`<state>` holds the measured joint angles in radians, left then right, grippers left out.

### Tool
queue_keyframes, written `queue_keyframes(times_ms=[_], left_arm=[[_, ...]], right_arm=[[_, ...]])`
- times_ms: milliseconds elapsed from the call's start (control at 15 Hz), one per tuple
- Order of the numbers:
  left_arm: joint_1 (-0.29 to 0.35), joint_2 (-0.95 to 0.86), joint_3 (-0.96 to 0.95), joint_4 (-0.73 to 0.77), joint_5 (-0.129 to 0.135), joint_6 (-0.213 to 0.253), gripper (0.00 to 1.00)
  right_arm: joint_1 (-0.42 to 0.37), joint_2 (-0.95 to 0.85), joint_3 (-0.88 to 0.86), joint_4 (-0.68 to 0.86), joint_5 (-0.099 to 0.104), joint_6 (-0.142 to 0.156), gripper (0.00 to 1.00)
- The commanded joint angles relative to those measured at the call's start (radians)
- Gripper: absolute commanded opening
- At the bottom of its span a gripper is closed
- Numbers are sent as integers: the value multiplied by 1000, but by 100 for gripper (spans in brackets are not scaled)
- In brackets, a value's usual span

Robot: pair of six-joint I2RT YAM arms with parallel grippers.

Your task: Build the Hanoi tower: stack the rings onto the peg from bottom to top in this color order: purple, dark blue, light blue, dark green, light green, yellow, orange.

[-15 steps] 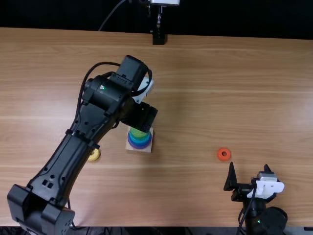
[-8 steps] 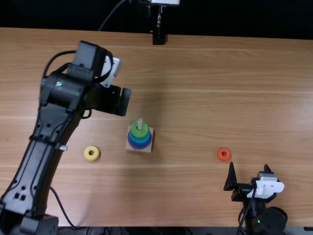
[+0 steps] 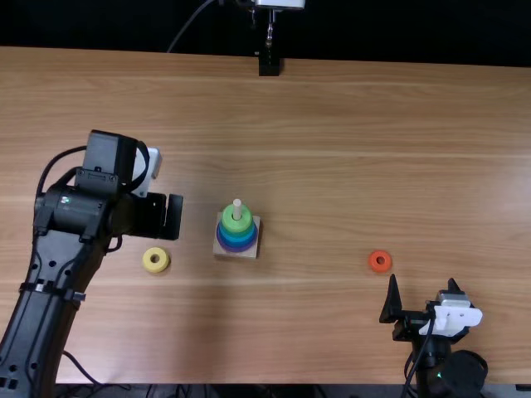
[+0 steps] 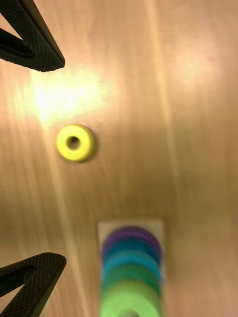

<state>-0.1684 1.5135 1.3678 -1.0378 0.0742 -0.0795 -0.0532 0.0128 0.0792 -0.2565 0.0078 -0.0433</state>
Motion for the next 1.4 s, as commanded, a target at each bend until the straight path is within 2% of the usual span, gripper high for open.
queue_keyframes(times_ms=[0,67,133,533,667,800,933,1000,1333], left_arm=[[9,-22,-39,-15,-67,2,100],[9,-21,-52,-45,-96,10,100],[7,-16,-72,-65,-109,13,100],[-22,59,-188,-37,-98,17,100],[-26,60,-240,68,-98,15,100],[-26,54,-326,265,-78,8,100],[-26,50,-392,386,-12,4,100],[-26,47,-420,395,-4,2,100],[-25,42,-463,394,-6,2,100]], right_arm=[[-8,-13,-68,-72,7,3,100],[-8,-13,-68,-72,7,3,100],[-8,-13,-68,-72,7,3,100],[-8,-13,-68,-72,7,3,100],[-8,-13,-68,-72,7,3,100],[-8,-13,-67,-72,7,3,100],[-8,-13,-68,-72,7,1,100],[-8,-13,-67,-72,7,3,100],[-8,-13,-68,-72,7,3,100]])
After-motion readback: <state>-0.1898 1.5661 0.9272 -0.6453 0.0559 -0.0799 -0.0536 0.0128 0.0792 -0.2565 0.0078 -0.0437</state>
